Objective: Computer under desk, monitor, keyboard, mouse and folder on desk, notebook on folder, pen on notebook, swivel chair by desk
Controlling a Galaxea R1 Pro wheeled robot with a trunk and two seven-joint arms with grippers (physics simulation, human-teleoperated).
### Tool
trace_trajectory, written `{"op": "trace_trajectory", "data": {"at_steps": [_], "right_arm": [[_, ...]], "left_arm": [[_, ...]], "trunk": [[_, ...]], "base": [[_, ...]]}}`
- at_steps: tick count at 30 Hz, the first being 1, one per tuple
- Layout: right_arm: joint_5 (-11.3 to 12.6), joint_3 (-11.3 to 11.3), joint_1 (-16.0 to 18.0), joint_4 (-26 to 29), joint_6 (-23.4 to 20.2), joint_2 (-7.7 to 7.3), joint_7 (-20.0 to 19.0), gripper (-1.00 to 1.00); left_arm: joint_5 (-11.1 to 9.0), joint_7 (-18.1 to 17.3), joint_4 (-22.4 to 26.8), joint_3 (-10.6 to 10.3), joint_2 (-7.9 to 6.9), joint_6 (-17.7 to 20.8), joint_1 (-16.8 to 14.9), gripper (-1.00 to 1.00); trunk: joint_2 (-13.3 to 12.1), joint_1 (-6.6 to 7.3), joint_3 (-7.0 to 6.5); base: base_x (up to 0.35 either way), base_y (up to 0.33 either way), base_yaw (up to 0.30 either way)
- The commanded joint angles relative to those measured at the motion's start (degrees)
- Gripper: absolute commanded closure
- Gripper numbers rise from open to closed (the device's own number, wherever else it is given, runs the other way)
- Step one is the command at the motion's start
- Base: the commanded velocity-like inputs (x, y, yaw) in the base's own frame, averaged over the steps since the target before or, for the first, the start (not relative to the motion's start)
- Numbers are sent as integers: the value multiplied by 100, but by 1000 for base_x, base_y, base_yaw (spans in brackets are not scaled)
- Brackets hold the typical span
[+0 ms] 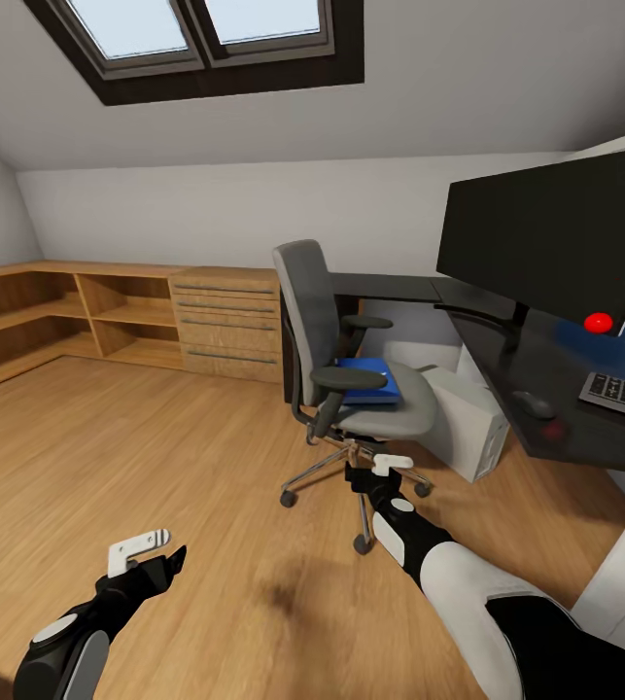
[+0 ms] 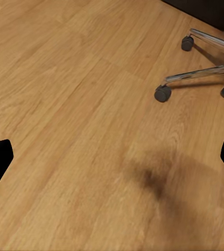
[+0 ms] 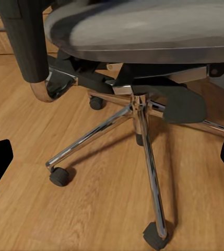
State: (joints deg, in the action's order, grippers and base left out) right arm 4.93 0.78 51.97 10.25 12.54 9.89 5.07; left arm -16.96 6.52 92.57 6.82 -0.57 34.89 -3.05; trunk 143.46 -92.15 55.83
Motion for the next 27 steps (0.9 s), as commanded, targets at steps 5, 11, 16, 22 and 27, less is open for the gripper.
{"op": "trace_trajectory", "data": {"at_steps": [5, 11, 16, 22, 27], "right_arm": [[52, 4, 1, -6, 29, -3, 3, -100], [52, 1, -3, -6, 29, -5, 3, -100], [52, 5, -3, -11, 29, 0, 3, -100], [52, 9, -3, -14, 29, 4, 3, -100], [52, 10, -3, -14, 29, 4, 3, -100]], "left_arm": [[-61, 45, 11, 50, -4, 21, -3, -100], [-61, 42, 16, 113, -3, 9, -3, -100], [-61, 42, 16, 117, -3, 9, -3, -100], [-61, 42, 16, 118, 1, 9, -3, -100], [-61, 47, 14, 118, 2, 10, -3, -100]], "trunk": [[2, 1, 3], [2, 1, -9], [2, 1, -12], [2, 1, -13], [2, 1, -13]], "base": [[0, 0, -26], [-36, 37, -230], [-163, 183, -200], [-148, 235, -37], [-35, 93, -7]]}}
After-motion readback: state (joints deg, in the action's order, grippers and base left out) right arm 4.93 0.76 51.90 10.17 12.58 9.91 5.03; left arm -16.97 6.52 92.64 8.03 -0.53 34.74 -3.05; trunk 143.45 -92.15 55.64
